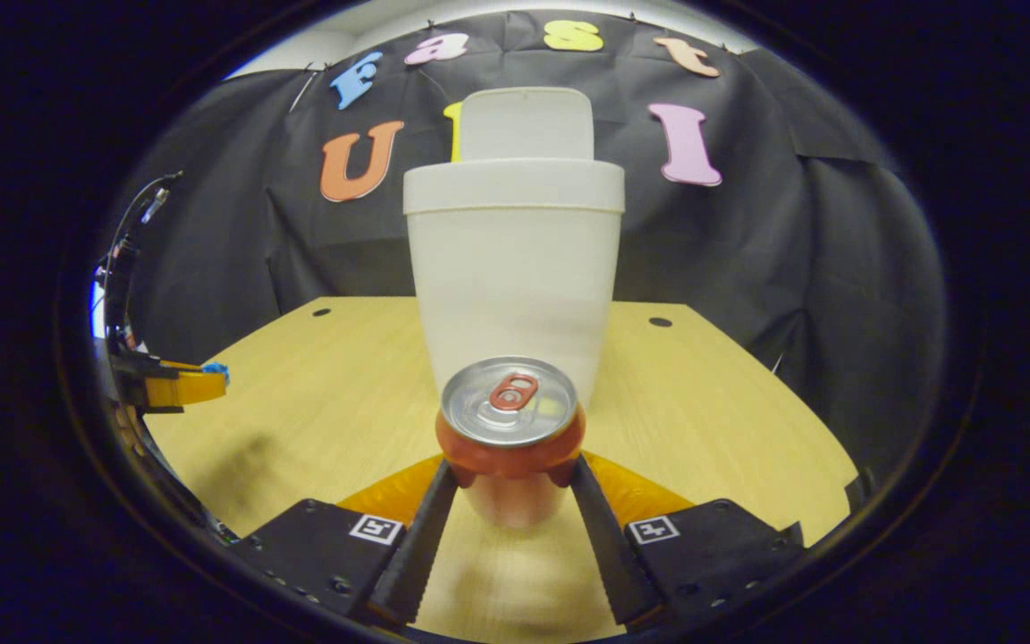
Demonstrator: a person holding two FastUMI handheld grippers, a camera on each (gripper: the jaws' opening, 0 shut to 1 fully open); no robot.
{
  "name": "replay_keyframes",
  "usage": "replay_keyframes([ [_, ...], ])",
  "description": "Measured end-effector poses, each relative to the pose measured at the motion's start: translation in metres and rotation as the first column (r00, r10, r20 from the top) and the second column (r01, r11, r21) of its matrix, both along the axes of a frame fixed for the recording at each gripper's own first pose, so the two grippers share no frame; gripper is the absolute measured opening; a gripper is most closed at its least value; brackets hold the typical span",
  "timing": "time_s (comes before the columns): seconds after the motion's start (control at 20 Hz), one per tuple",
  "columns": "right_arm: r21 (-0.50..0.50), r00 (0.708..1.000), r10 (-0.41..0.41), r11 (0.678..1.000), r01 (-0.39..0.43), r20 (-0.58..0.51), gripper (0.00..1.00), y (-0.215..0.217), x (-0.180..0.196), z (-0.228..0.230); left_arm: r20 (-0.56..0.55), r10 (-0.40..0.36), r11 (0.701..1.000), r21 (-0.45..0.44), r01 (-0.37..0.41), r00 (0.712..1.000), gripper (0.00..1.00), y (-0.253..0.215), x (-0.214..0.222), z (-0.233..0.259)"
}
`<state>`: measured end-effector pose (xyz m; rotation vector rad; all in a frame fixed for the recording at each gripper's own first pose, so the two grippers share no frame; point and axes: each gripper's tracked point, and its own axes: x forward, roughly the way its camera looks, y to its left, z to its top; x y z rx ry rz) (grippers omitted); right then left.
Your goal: Press the lid of the desktop garbage bin to open it, pick up the crumpled paper on the desktop and throw it into the bin, then pick up the pop can on the desktop and drop it into the bin, and finally close the garbage bin lid.
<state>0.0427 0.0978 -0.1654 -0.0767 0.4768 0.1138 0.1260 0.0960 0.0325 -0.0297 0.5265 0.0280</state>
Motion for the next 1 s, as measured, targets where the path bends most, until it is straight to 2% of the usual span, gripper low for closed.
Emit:
replay_keyframes([
  [0.15,-0.003,0.997,0.017,1.0,-0.017,0.071,0.77,-0.008,-0.009,0.036,0.06,0.012,0.999,-0.032,-0.01,0.998,0.37,0.0,-0.003,0.02],
  [0.2,0.0,0.995,0.024,1.0,-0.024,0.098,0.76,-0.01,-0.012,0.047,0.083,0.017,0.999,-0.041,-0.014,0.996,0.37,0.001,-0.005,0.026],
  [0.25,0.003,0.991,0.028,1.0,-0.029,0.129,0.71,-0.015,-0.015,0.059,0.106,0.018,0.999,-0.043,-0.013,0.994,0.37,-0.001,-0.005,0.034],
  [0.4,-0.013,0.975,0.046,0.999,-0.044,0.218,0.71,-0.032,-0.018,0.079,0.187,0.023,0.999,-0.04,-0.016,0.982,0.37,-0.017,-0.004,0.058],
  [0.5,-0.014,0.964,0.057,0.998,-0.056,0.259,0.67,-0.043,-0.02,0.087,0.248,0.032,0.999,-0.043,-0.021,0.968,0.37,-0.03,-0.003,0.073],
  [0.7,-0.011,0.941,0.108,0.994,-0.111,0.321,0.67,-0.055,-0.016,0.094,0.355,0.065,0.997,-0.064,-0.045,0.932,0.37,-0.055,-0.003,0.098],
  [0.85,0.015,0.94,0.147,0.987,-0.159,0.309,0.67,-0.062,-0.004,0.089,0.42,0.073,0.997,-0.058,-0.054,0.905,0.37,-0.075,-0.002,0.113],
  [1.0,-0.012,0.927,0.157,0.987,-0.163,0.34,0.67,-0.075,0.011,0.09,0.457,0.093,0.996,-0.047,-0.081,0.884,0.37,-0.082,-0.001,0.122],
])
